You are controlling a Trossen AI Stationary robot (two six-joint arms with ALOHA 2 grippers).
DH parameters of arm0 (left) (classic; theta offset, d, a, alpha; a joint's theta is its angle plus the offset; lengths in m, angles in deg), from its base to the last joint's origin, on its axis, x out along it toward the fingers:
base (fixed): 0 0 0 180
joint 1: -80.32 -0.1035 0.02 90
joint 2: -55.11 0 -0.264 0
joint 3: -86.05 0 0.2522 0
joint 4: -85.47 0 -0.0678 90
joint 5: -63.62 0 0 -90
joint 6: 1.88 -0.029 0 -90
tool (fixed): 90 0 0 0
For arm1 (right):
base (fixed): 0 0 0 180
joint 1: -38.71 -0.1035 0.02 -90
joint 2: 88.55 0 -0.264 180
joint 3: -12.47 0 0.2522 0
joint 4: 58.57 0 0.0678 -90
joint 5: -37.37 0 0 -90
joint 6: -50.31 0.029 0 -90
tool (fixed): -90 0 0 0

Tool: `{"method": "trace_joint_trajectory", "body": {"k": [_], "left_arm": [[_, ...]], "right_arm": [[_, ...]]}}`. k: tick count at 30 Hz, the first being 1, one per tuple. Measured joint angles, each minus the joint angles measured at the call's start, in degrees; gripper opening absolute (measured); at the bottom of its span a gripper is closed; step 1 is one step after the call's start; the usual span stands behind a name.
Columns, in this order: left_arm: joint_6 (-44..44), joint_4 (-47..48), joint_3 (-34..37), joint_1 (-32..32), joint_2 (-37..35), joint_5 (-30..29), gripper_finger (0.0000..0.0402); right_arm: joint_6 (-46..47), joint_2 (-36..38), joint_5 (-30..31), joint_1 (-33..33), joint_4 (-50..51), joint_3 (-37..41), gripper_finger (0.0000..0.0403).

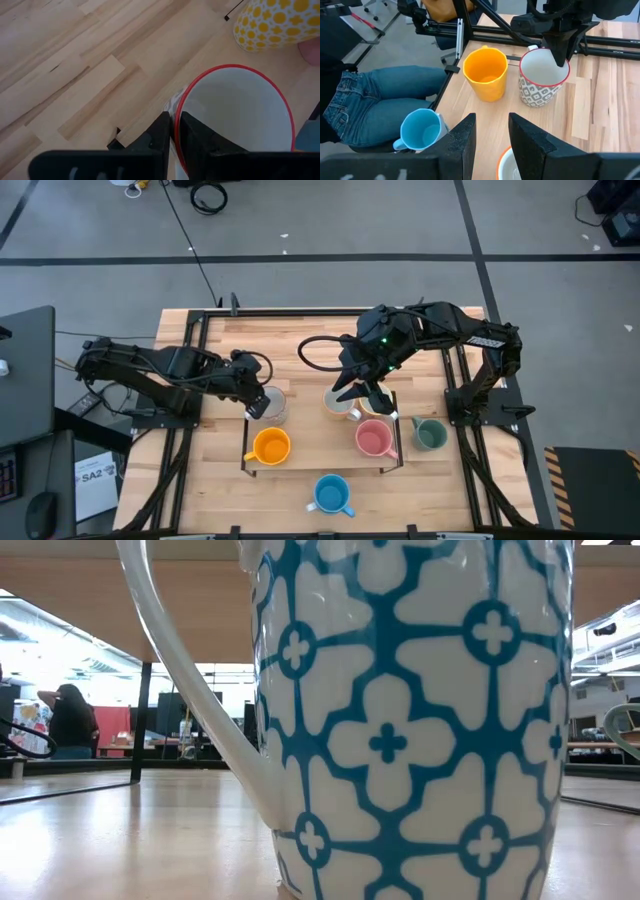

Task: Place coffee mugs
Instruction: Put the gray patterned mug on the shelf, then put the blue mug on the shelf

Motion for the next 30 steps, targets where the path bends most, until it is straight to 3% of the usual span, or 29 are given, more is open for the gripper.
{"method": "trace_joint_trajectory", "body": {"k": [5, 16, 30], "left_arm": [[0.0, 0.0, 0.0, 0.0, 0.0, 0.4, 0.0053], [0.0, 0.2, 0.0, 0.0, 0.0, 0.4, 0.0125], [-0.3, -0.2, 0.1, 0.0, -4.3, 0.3, 0.013]], "right_arm": [[0.0, 0.0, 0.0, 0.0, 0.0, 0.0, 0.0121], [0.0, 0.0, -0.4, -1.1, 0.0, 0.0, 0.0121], [2.8, 0.0, 1.3, -6.3, -2.3, 0.0, 0.0121]]}}
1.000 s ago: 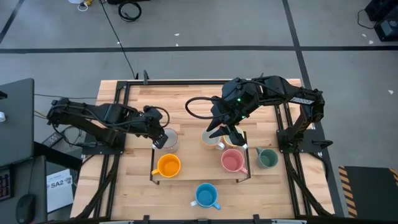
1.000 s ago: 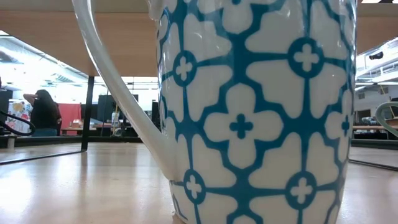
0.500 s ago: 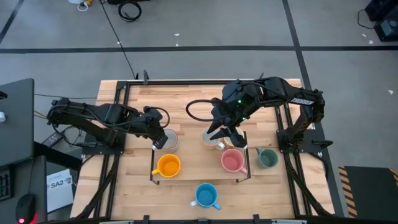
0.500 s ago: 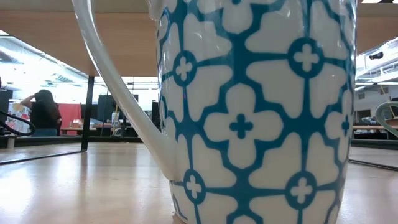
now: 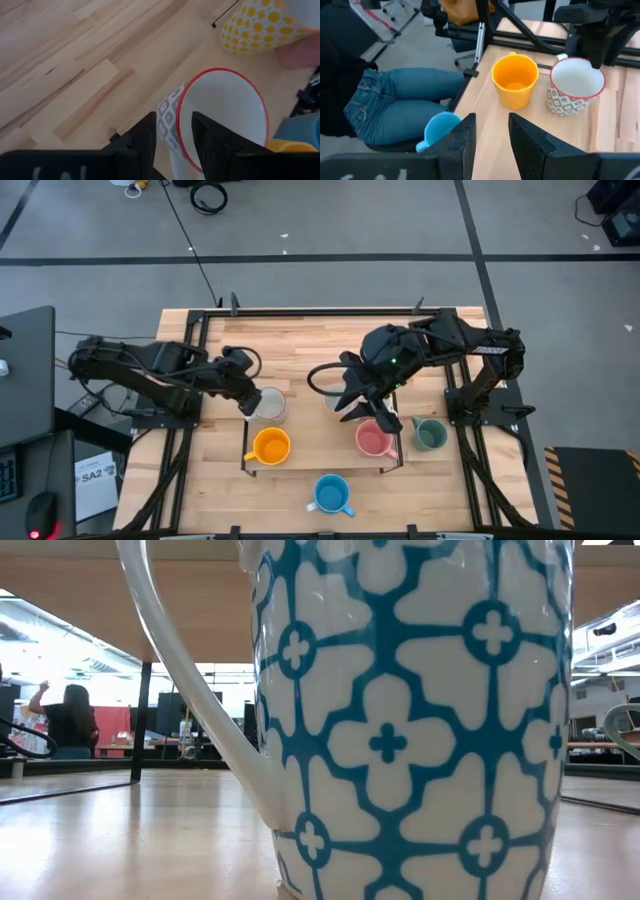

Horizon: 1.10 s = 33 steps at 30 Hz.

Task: Place coffee mugs
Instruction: Put the blue mug on the shelf

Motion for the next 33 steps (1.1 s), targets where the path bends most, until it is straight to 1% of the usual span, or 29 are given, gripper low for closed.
{"method": "trace_joint_trajectory", "body": {"k": [6, 11, 14, 19, 21, 27, 33], "left_arm": [[-1.3, -0.1, 0.0, 0.0, -3.3, -0.1, 0.013], [-4.5, -0.6, 0.0, 0.0, -4.5, -0.1, 0.013], [-6.5, -0.5, 0.0, 0.0, -4.6, -0.1, 0.013], [-9.2, -0.6, 0.0, 0.0, -4.6, -0.1, 0.013], [-10.2, -0.6, 0.0, 0.0, -4.6, -0.1, 0.013], [-11.0, -0.5, 0.0, 0.0, -4.6, 0.0, 0.013], [-11.1, -0.5, 0.0, 0.0, -4.6, 0.0, 0.013]], "right_arm": [[6.9, 0.0, 0.9, -1.9, -2.0, 0.0, 0.012], [15.2, 0.0, 7.2, -4.5, -4.4, 1.4, 0.012], [21.1, 0.0, 10.2, -6.1, -5.9, 4.1, 0.012], [32.3, -0.2, 11.8, -7.9, -11.0, 10.6, 0.012], [35.4, -0.1, 12.5, -8.4, -13.1, 13.2, 0.012], [41.1, -0.1, 15.4, -10.0, -17.2, 18.7, 0.012], [42.7, -0.1, 18.7, -12.5, -20.2, 19.2, 0.0119]]}}
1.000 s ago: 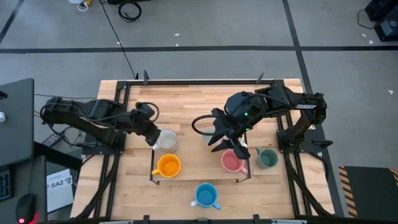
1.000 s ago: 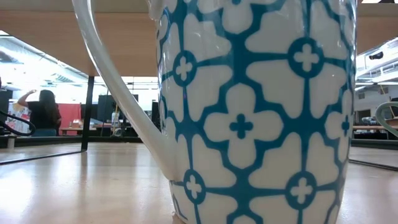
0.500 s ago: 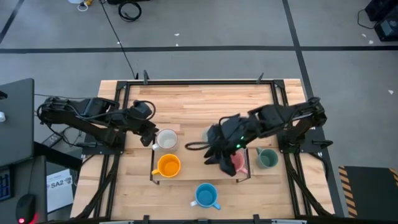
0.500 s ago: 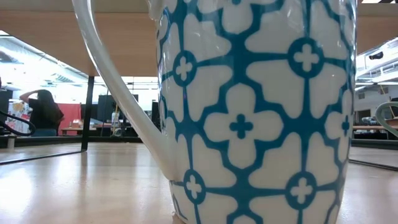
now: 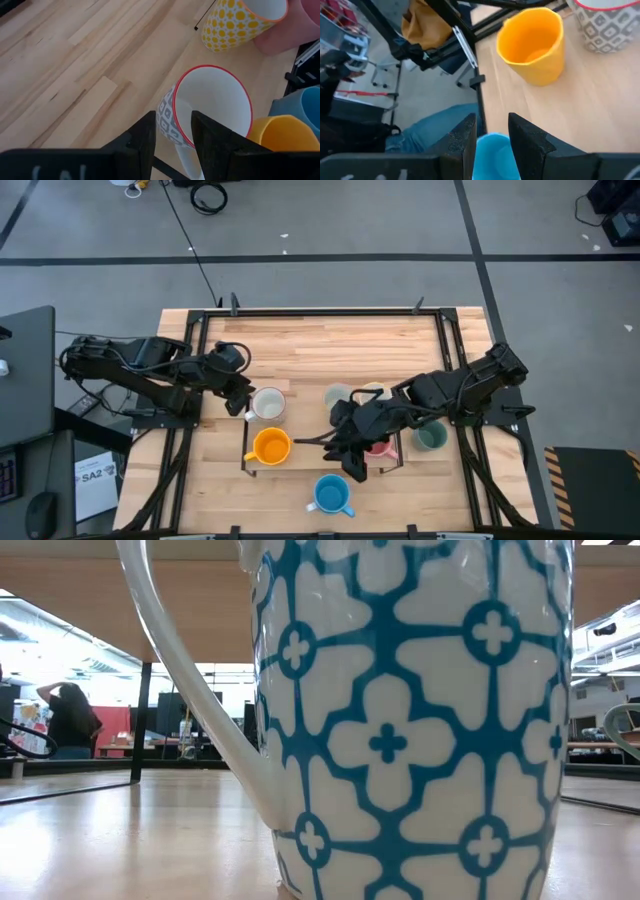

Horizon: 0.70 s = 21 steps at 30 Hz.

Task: Place coffee mugs
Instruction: Put the blue mug on the shelf

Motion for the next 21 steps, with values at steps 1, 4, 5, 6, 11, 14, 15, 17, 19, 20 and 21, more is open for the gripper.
{"method": "trace_joint_trajectory", "body": {"k": [1, 4, 5, 6, 11, 14, 15, 17, 19, 20, 21], "left_arm": [[0.0, 0.0, 0.0, 0.0, 0.0, 0.0, 0.013], [-0.8, 0.0, 0.0, 0.0, 0.0, 0.0, 0.013], [-1.0, 0.0, 0.0, 0.0, 0.0, 0.0, 0.013], [-1.0, 0.0, 0.0, 0.0, 0.0, 0.0, 0.013], [-1.2, 0.0, 0.0, 0.0, 0.0, 0.0, 0.013], [-1.4, 0.0, 0.0, 0.0, 0.0, 0.0, 0.013], [-1.4, 0.0, 0.0, 0.0, 0.0, 0.0, 0.013], [-1.4, 0.0, 0.0, 0.0, 0.0, 0.0, 0.013], [-1.4, 0.0, 0.0, 0.0, 0.0, 0.0, 0.013], [-1.4, 0.0, 0.0, 0.0, 0.0, 0.0, 0.013], [-1.4, 0.0, 0.0, 0.0, 0.0, 0.0, 0.013]], "right_arm": [[0.4, 0.0, 0.4, -0.4, -0.3, 0.0, 0.0119], [2.3, 0.0, 1.2, -1.7, -0.5, 0.0, 0.0119], [2.8, 0.0, 1.3, -2.2, -0.5, 0.0, 0.0119], [2.9, -0.4, 1.6, -2.7, -0.6, 0.0, 0.0119], [3.1, -2.5, 4.2, -4.8, 0.6, -0.2, 0.0119], [4.2, -4.1, 4.1, -5.1, 2.8, -0.2, 0.0119], [4.5, -4.6, 4.0, -5.1, 3.6, -0.2, 0.0119], [4.6, -5.6, 4.0, -5.1, 5.6, -0.1, 0.0118], [4.6, -6.1, 4.0, -5.2, 6.2, -0.2, 0.0118], [4.6, -6.5, 4.0, -5.3, 7.2, -0.1, 0.0118], [4.6, -6.6, 4.0, -5.3, 7.4, -0.1, 0.0118]]}}
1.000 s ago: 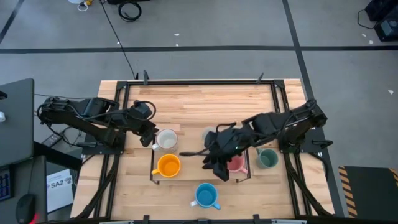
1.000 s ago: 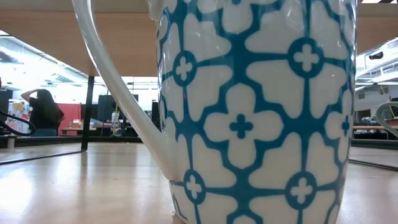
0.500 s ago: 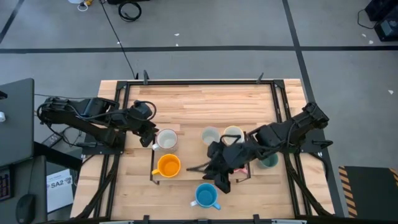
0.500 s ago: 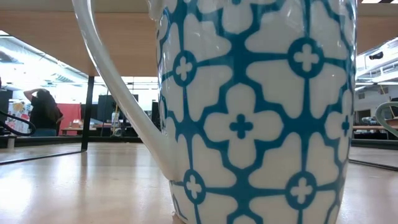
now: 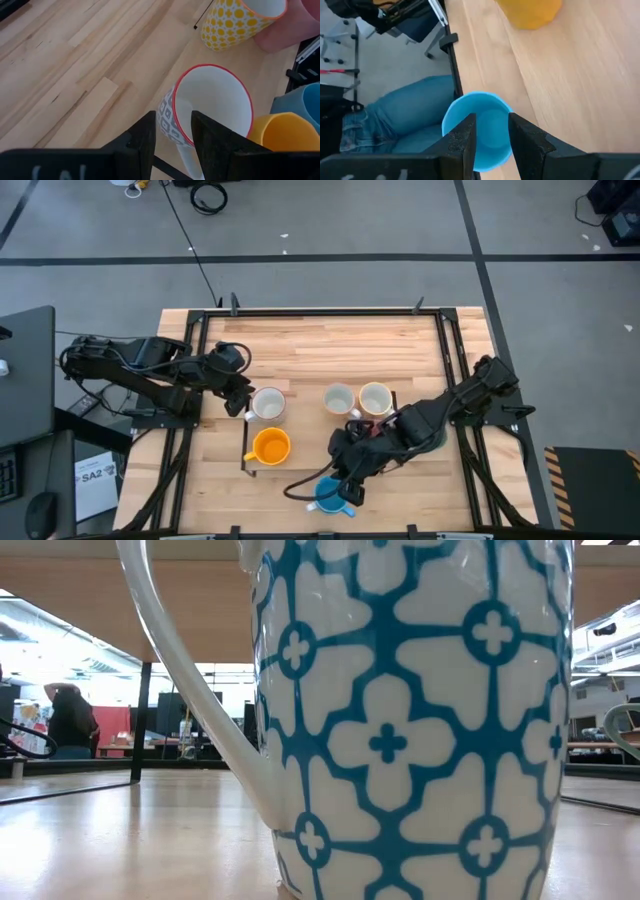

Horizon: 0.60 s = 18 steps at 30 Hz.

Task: Place coffee mugs
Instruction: Put the blue mug on the shelf

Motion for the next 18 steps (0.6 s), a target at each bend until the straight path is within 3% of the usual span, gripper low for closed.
{"method": "trace_joint_trajectory", "body": {"k": [12, 18], "left_arm": [[-1.3, 0.0, 0.0, 0.0, 0.0, 0.0, 0.013], [-1.3, 0.0, 0.0, 0.0, 0.0, 0.0, 0.013]], "right_arm": [[-10.8, -1.6, 1.2, 0.3, -0.4, 0.0, 0.0118], [-20.5, -3.8, -1.8, 1.1, -1.0, 0.0, 0.0118]]}}
